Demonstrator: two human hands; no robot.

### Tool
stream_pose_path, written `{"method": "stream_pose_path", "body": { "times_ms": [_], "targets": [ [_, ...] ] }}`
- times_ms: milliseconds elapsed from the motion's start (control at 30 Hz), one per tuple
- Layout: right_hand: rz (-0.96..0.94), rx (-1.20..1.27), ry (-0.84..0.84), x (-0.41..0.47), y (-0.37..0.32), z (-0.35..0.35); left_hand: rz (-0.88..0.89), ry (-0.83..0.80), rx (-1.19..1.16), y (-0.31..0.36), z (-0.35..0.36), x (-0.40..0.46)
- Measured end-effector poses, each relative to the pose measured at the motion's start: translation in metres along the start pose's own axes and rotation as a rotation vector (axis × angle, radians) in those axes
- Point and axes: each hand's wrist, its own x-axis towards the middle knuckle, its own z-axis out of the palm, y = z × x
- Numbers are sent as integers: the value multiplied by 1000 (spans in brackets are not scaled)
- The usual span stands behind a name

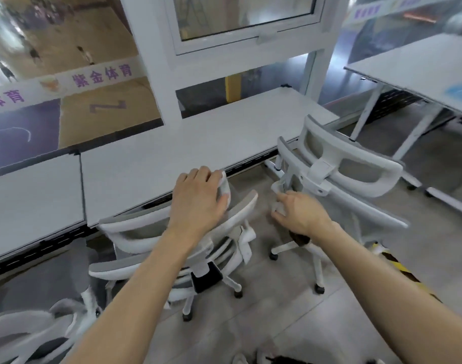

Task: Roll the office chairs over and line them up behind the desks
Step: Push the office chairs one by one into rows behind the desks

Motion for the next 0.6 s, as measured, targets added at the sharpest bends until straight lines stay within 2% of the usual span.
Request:
{"method": "stream_pose_path", "body": {
  "times_ms": [200,333,500,600],
  "targets": [
    [422,-41,8,-89,95,-3,303,-100,-34,90,17,69],
    [606,-46,88,-127,140,7,470,-129,-22,146,40,108],
    [611,-22,269,-122,186,17,532,-129,-15,201,67,179],
    [574,29,266,-93,212,22,542,-214,21,219,88,222]
  ]
}}
